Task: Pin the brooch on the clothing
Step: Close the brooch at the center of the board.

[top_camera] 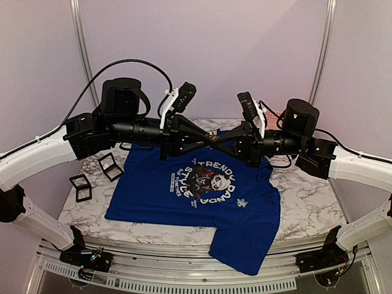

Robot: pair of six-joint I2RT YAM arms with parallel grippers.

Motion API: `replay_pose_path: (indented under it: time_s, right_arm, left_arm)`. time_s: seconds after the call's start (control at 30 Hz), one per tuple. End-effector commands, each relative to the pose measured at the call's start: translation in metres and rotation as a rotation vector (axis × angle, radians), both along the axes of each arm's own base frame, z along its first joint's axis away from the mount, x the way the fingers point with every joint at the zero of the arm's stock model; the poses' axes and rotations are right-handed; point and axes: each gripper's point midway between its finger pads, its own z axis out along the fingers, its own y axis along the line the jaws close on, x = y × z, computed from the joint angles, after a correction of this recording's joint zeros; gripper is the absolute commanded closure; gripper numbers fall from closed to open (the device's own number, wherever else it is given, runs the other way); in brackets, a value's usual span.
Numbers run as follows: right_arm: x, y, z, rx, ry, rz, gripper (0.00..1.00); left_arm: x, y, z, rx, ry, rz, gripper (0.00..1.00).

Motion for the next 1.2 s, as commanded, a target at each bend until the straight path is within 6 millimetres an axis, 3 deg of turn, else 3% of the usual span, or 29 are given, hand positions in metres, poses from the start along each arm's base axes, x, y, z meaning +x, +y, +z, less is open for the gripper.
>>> replay_pose_path:
  time_s: [0.0,0.2,0.47,0.67,0.8,0.9,1.03,1.17]
  right_arm:
    - [-0.002,0.001,0.002,0.0,0.002,0.003,1.0]
    - [-0.002,-0.001,0.004,0.002,0.0,0.003,1.0]
    - [-0.003,0.0,0.002,-0.001,0.002,0.01,1.0]
    - [-0.004,-0.001,0.001,-0.002,0.003,0.01,1.0]
    - [-0.004,0.0,0.0,-0.004,0.004,0.014,1.0]
    - [-0.005,0.0,0.0,-0.004,0.005,0.017,1.0]
    - [-0.005,-0.001,0.0,-0.003,0.004,0.02,1.0]
    - [-0.006,0.0,0.001,-0.001,0.003,0.022,1.0]
  left_arm:
    - [0.001,0.006,0.007,0.006,-0.02,0.011,0.82]
    - [0.009,0.006,0.002,0.028,-0.028,0.053,1.0]
    - [0.015,0.009,0.002,0.038,-0.056,0.088,1.0]
    - [0.018,0.013,0.003,0.055,-0.089,0.106,0.79]
    - [0.02,0.015,0.005,0.059,-0.114,0.115,0.78]
    - [0.026,0.017,0.006,0.07,-0.142,0.142,0.82]
    - [0.034,0.018,0.006,0.082,-0.164,0.18,0.98]
    - [0.031,0.017,0.006,0.082,-0.161,0.165,1.0]
